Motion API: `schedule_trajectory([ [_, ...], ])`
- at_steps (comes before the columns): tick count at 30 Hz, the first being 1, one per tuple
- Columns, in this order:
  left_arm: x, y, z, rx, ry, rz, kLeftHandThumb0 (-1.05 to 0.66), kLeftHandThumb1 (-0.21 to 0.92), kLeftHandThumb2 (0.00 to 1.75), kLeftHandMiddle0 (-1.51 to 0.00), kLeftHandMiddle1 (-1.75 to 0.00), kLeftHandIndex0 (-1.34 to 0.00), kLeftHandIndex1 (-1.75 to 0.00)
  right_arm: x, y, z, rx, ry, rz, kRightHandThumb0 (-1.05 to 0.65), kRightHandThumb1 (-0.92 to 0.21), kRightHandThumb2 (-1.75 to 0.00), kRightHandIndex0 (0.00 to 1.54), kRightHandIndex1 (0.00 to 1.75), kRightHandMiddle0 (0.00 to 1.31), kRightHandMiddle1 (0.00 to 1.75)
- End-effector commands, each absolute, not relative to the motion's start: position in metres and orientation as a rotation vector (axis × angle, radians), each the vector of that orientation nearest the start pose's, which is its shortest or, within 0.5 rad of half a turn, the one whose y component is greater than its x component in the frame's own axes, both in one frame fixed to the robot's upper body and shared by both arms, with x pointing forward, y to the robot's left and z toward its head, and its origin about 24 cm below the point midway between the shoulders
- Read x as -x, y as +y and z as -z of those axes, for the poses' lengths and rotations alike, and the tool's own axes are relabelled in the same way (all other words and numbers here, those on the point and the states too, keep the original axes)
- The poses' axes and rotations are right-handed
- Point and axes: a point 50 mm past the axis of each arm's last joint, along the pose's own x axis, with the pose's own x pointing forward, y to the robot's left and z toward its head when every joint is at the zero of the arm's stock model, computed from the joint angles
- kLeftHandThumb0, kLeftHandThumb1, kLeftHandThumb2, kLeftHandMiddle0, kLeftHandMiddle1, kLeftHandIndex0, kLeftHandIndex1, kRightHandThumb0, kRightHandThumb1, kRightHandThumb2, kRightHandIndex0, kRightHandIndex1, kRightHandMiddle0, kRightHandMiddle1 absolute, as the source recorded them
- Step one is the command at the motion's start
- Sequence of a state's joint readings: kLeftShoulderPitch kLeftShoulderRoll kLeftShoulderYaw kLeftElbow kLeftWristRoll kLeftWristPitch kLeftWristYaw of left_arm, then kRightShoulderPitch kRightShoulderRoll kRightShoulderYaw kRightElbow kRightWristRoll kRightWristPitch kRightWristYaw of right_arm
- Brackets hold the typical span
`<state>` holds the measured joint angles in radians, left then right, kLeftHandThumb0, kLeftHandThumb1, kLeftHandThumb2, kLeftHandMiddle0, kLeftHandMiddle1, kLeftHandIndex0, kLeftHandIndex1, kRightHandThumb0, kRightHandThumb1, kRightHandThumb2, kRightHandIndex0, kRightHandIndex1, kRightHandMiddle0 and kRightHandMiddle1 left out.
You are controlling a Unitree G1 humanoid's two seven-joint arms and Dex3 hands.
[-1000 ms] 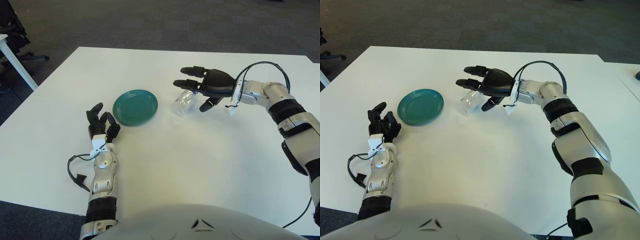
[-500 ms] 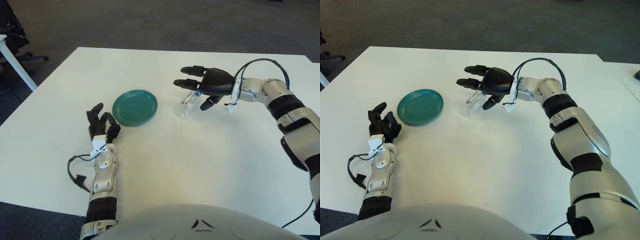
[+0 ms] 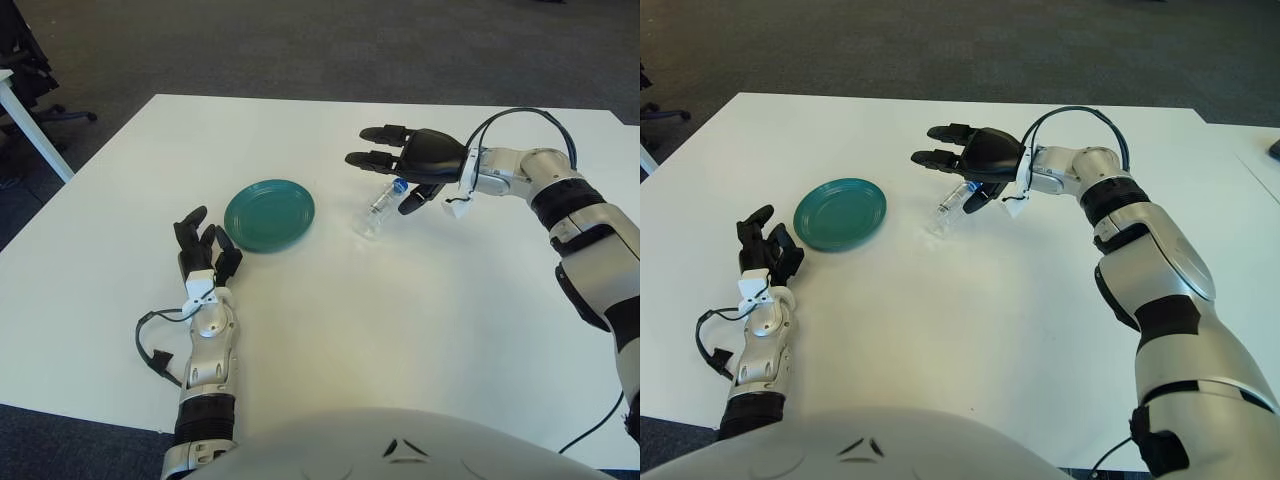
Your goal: Put the bottle into the plate.
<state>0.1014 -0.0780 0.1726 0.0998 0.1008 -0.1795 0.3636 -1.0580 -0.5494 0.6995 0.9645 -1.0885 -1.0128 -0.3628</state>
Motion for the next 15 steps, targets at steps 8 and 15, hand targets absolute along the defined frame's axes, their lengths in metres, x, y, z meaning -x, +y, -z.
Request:
schedule_trajectory([
  [8, -0.211, 0.198, -0.011, -0.051, 0.031, -0.568, -0.74, 0.92, 0.87, -0.36, -0.34, -0.01, -1.02, -0.359, -0.105, -0.137, 1.598, -0.937, -0.921, -1.05, -0.92, -0.66, 0.0, 0.0, 0.0, 0.0],
  [15, -0.201, 0.197, -0.013, -0.059, 0.028, -0.56, -0.74, 0.92, 0.87, -0.36, -0.33, 0.0, -1.02, -0.357, -0.098, -0.123, 1.573, -0.93, -0.926, -1.05, -0.92, -0.67, 0.0, 0.0, 0.0, 0.0],
])
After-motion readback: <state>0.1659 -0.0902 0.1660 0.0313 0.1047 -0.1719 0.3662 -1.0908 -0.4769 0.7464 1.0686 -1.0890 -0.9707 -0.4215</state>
